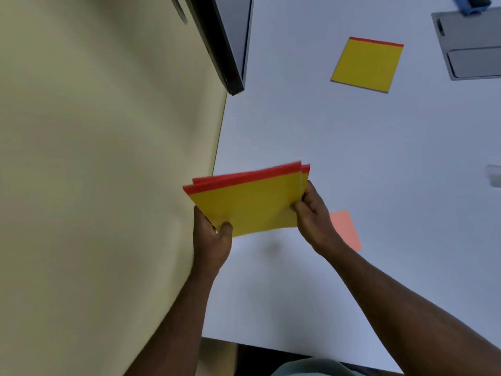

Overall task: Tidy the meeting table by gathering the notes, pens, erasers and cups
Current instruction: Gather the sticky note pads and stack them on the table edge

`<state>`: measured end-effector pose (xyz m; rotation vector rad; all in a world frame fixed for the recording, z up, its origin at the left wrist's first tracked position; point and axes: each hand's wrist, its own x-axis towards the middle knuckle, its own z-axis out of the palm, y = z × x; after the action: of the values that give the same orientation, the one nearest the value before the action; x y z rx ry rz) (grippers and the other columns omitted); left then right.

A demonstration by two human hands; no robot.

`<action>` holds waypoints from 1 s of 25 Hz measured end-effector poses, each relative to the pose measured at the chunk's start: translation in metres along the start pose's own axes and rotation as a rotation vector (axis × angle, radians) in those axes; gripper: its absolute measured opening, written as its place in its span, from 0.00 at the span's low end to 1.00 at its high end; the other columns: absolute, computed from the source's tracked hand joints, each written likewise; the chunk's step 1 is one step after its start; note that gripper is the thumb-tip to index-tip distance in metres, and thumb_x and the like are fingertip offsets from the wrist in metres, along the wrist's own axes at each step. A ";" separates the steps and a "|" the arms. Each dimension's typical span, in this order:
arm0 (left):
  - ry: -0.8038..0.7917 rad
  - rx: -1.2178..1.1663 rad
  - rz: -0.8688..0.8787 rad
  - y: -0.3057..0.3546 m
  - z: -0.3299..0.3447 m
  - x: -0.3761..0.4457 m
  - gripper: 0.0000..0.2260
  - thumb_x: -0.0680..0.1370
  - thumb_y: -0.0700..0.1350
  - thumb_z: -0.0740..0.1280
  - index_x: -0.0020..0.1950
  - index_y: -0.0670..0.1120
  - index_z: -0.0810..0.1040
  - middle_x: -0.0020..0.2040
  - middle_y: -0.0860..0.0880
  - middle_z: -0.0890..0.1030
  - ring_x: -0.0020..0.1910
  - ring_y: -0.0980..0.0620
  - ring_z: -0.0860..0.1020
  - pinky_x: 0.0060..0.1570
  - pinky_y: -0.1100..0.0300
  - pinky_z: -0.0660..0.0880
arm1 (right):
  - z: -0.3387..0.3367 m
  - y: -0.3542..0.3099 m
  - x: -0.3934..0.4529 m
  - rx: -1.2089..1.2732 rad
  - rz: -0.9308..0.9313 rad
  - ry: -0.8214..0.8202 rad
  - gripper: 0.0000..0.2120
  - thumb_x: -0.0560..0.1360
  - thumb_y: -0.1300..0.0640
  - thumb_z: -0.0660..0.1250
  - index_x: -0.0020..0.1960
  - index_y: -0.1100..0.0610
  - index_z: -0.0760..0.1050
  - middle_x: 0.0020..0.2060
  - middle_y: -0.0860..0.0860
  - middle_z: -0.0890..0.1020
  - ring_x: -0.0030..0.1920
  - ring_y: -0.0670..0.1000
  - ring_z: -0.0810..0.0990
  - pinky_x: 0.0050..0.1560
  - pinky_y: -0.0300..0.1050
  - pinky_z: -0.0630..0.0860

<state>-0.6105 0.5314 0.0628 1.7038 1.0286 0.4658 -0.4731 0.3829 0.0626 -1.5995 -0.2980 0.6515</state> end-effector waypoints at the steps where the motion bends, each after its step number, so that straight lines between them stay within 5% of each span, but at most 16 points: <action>1: 0.023 -0.036 0.018 -0.002 0.001 0.004 0.27 0.72 0.27 0.63 0.66 0.47 0.67 0.61 0.48 0.77 0.59 0.52 0.77 0.59 0.63 0.73 | 0.006 0.004 -0.001 -0.016 -0.037 0.005 0.13 0.67 0.64 0.53 0.49 0.61 0.70 0.40 0.60 0.74 0.40 0.48 0.70 0.40 0.44 0.67; 6: -0.050 -0.110 -0.053 -0.033 0.007 0.004 0.30 0.72 0.25 0.62 0.69 0.50 0.70 0.66 0.56 0.74 0.68 0.60 0.71 0.65 0.62 0.69 | 0.019 0.039 -0.009 -0.140 0.021 0.012 0.12 0.67 0.63 0.53 0.48 0.57 0.69 0.36 0.52 0.72 0.37 0.48 0.69 0.39 0.46 0.66; 9: -0.076 -0.033 -0.103 -0.048 0.006 0.004 0.23 0.76 0.32 0.65 0.70 0.47 0.69 0.65 0.53 0.76 0.66 0.54 0.74 0.65 0.57 0.70 | 0.018 0.047 -0.013 -0.241 0.074 -0.005 0.13 0.69 0.60 0.52 0.53 0.57 0.66 0.36 0.53 0.72 0.35 0.49 0.69 0.37 0.46 0.66; 13: -0.020 0.079 -0.098 -0.031 0.001 0.016 0.19 0.77 0.36 0.67 0.65 0.43 0.65 0.57 0.48 0.78 0.53 0.48 0.78 0.50 0.58 0.73 | 0.014 0.051 -0.005 -0.398 0.023 -0.091 0.10 0.78 0.62 0.56 0.58 0.60 0.63 0.36 0.50 0.73 0.33 0.50 0.72 0.36 0.47 0.67; 17: -0.077 0.210 -0.208 -0.029 0.007 0.060 0.18 0.75 0.38 0.69 0.63 0.45 0.69 0.57 0.48 0.77 0.48 0.49 0.78 0.41 0.60 0.72 | 0.023 0.065 0.019 -0.524 0.147 0.056 0.18 0.76 0.63 0.62 0.66 0.59 0.69 0.52 0.53 0.74 0.48 0.56 0.78 0.48 0.50 0.75; 21: -0.164 0.350 -0.373 -0.052 0.025 0.095 0.21 0.72 0.41 0.71 0.64 0.42 0.74 0.60 0.43 0.79 0.53 0.44 0.80 0.45 0.55 0.78 | 0.026 0.078 0.042 -0.571 0.344 0.034 0.10 0.72 0.61 0.63 0.52 0.64 0.76 0.48 0.61 0.79 0.46 0.60 0.79 0.42 0.47 0.74; 25: -0.111 0.447 -0.392 -0.048 0.035 0.102 0.25 0.73 0.39 0.69 0.69 0.41 0.70 0.64 0.41 0.77 0.56 0.42 0.79 0.45 0.55 0.76 | 0.020 0.075 0.051 -0.661 0.303 -0.032 0.07 0.72 0.61 0.64 0.36 0.60 0.72 0.32 0.54 0.76 0.36 0.56 0.74 0.34 0.45 0.67</action>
<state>-0.5481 0.5981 -0.0119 1.8233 1.4185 -0.1228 -0.4571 0.4161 -0.0220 -2.2976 -0.3157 0.8655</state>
